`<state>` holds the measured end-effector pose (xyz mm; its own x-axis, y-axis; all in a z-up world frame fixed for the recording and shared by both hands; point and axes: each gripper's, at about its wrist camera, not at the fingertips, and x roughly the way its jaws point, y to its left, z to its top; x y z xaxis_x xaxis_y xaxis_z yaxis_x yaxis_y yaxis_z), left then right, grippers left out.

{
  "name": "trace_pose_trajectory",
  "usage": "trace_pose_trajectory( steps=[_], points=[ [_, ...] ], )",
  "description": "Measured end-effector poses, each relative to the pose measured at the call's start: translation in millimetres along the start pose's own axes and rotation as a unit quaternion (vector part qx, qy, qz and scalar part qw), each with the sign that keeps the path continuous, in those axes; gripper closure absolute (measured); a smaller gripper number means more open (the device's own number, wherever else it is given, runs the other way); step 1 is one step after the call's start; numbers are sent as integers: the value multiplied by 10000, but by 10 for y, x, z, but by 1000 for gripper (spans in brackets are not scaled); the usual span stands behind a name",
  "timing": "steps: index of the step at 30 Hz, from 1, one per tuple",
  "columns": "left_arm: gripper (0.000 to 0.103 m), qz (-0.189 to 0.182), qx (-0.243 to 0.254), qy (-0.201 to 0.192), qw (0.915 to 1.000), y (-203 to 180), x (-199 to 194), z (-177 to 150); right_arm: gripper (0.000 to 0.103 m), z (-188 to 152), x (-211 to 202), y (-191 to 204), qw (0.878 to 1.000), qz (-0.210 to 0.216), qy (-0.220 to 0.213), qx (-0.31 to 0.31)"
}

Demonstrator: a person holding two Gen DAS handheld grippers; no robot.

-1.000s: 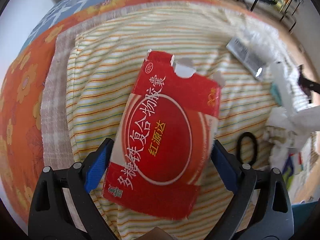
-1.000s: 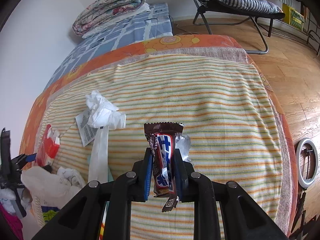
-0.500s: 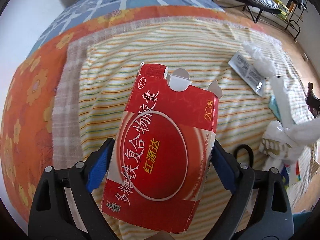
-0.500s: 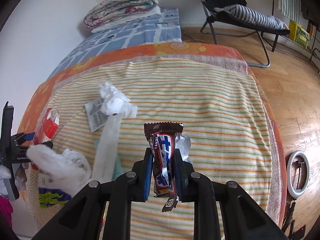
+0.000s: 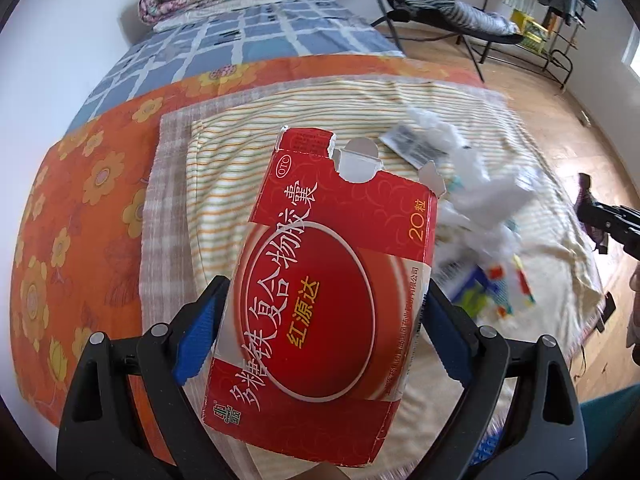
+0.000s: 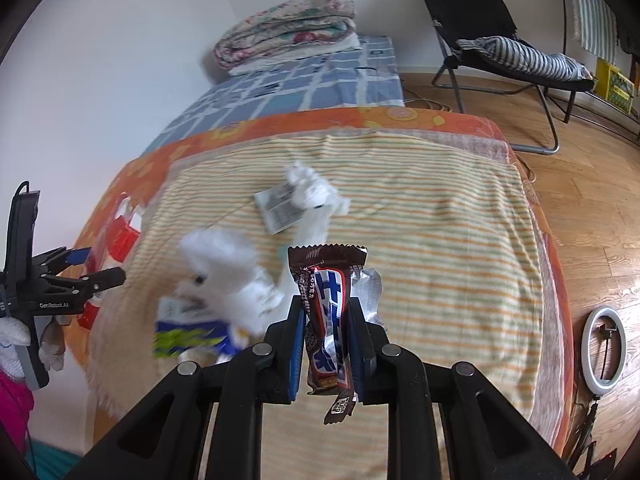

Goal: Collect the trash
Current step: 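Carry the red box and chocolate wrapper down over the blue basket with both tools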

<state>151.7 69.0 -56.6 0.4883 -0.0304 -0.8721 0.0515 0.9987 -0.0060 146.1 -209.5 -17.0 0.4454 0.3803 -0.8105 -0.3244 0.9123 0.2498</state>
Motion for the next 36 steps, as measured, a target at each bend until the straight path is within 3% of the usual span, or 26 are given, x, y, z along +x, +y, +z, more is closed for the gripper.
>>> trace_pose_trajectory(
  steps=[17, 36],
  points=[
    [9, -342, 384, -183, 9985, -704, -898, -933, 83, -855, -765, 411, 9989, 404, -64, -223],
    [9, -878, 763, 474, 9921, -1310, -688, -1906, 81, -1827, -720, 546, 9965, 624, 512, -221]
  ],
)
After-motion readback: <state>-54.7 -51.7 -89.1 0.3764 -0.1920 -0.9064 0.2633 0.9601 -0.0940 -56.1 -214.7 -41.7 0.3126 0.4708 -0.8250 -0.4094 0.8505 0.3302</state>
